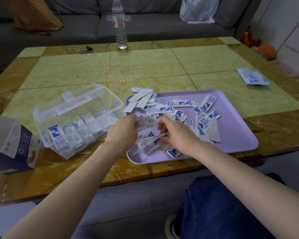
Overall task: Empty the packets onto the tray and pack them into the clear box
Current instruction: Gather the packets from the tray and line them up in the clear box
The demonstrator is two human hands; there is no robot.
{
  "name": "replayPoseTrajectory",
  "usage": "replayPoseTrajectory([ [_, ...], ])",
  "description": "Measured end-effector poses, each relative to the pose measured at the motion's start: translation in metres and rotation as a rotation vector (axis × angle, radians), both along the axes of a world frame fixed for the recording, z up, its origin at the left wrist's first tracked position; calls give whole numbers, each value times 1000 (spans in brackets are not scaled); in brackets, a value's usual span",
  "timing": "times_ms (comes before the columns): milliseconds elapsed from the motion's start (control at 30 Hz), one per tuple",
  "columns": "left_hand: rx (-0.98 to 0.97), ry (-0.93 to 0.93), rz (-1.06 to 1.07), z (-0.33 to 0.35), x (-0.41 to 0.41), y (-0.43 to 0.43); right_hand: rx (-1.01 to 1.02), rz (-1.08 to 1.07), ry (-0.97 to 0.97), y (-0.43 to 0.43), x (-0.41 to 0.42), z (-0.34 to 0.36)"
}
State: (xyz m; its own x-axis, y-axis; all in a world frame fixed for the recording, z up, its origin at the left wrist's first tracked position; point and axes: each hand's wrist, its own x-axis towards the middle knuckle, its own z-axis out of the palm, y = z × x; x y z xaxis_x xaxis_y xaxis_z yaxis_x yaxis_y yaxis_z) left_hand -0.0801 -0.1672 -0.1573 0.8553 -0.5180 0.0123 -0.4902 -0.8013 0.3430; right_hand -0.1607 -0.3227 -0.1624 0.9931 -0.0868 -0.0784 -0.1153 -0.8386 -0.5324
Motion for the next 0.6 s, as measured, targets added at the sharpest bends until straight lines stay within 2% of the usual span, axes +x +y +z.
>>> replayPoseTrajectory([
  [133,-6,5,30,-2,2,0,-16,13,-59,-1,-3,-2],
  [367,86,131,-264,-7,-8,-5,-45,37,-92,3,-1,0],
  [467,274,82,-375,-10,-9,-5,-85,57,-67,5,2,-1],
  [600,249,40,-337,-9,-13,-1,-185,38,-109,9,2,-3],
])
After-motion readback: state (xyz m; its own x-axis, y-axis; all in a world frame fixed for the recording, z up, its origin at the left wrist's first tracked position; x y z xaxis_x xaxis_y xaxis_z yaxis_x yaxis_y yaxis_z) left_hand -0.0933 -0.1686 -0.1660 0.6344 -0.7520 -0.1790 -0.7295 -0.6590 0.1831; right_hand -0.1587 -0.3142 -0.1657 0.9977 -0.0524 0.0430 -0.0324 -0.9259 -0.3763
